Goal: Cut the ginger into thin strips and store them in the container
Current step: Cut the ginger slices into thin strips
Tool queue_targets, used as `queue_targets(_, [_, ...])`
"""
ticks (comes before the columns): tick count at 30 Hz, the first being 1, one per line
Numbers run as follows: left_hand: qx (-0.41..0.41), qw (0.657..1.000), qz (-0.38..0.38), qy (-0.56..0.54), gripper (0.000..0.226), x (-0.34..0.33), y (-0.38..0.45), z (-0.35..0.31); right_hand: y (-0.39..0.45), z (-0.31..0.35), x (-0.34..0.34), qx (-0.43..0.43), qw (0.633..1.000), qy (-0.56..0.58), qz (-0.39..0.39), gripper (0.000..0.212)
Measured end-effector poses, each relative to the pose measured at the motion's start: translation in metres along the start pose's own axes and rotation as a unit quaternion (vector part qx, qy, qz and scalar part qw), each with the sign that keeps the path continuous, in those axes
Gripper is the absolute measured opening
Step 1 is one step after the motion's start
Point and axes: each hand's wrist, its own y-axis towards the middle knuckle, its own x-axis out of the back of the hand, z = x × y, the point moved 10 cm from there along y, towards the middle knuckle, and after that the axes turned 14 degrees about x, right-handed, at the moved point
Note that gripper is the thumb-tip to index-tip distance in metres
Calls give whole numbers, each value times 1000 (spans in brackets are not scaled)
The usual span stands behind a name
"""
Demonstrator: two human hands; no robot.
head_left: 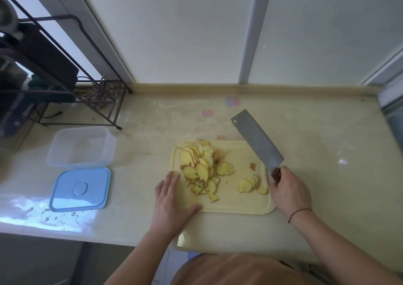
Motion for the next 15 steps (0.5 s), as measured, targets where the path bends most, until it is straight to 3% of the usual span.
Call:
queue_targets(3, [-42, 999, -29, 10, 98, -10, -2, -25, 5, -17, 11, -23, 999, 39, -15, 17])
queue_targets(6, [-165, 984, -60, 35, 72, -21, -14, -77, 4, -23, 17, -22, 996, 81, -26, 28])
queue_targets(10, [-347, 931, 48, 99, 48, -71, -23, -162, -6, -34, 23, -26, 994, 103, -30, 15])
queue_targets(13, [-333, 917, 159, 150, 54, -103, -11, -188, -14, -44, 23, -30, 993, 108, -33, 11])
queue_targets(15, [-333, 907, 192, 171, 58, -116, -7, -198, -18, -47, 22, -30, 993, 112, -29, 13])
